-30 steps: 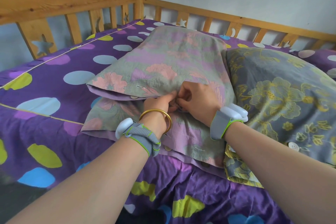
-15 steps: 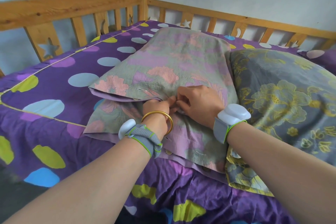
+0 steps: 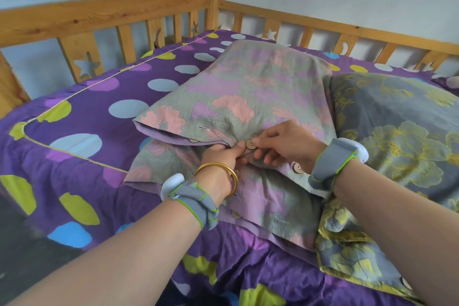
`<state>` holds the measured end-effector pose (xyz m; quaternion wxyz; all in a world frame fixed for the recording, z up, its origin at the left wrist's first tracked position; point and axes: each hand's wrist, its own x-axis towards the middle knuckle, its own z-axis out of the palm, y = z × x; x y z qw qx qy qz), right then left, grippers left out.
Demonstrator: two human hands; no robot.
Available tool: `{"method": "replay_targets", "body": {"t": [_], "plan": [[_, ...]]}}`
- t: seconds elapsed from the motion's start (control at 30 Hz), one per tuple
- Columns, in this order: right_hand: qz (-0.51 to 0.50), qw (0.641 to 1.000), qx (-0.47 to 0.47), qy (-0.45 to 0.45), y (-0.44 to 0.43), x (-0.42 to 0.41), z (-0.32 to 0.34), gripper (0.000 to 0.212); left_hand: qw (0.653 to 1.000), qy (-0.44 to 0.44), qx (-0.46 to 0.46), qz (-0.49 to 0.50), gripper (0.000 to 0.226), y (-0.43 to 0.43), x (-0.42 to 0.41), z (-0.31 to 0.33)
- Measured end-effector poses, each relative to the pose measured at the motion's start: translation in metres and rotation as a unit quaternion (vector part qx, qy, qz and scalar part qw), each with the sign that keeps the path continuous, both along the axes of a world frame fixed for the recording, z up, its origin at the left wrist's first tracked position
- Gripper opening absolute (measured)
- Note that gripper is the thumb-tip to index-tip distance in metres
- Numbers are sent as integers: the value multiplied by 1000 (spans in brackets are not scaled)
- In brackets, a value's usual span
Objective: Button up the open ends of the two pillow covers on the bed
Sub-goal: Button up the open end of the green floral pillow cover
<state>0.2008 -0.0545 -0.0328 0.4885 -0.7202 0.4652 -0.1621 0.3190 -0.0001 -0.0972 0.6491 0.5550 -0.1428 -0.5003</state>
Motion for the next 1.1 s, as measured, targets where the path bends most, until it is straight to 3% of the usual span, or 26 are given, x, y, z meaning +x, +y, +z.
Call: {"method": "replay_targets", "body": {"t": [0.17, 0.27, 0.37, 0.53, 0.6, 0.73, 0.9, 1.03, 1.1], "plan": [[8, 1000, -10, 9, 0, -1, -4, 17, 998, -58, -3, 27, 28, 0, 2, -2], [-2, 990, -125, 61, 3, 2, -6, 21, 999, -30, 4, 35, 16, 5, 6, 0], [-21, 957, -275, 89, 2, 8, -9, 21, 999, 11, -4, 52, 20, 9, 18, 1], [10, 923, -381, 49, 9, 28, -15, 4, 991, 22, -13, 134, 40, 14, 48, -4], [38, 907, -417, 32, 12, 38, -16, 7, 987, 14, -25, 155, 36, 15, 56, -9], [72, 880, -469, 29, 12, 59, -19, 16, 983, 25, -34, 180, 33, 15, 68, -4], [96, 889, -447, 34, 12, 84, -23, 26, 985, -67, 9, 159, 65, 5, 85, -17], [113, 851, -499, 118, 13, 93, -28, 43, 987, -86, 18, 132, 8, 11, 82, -2], [104, 839, -519, 126, 13, 95, -30, 37, 987, -100, 26, 124, 9, 9, 87, -6]]}}
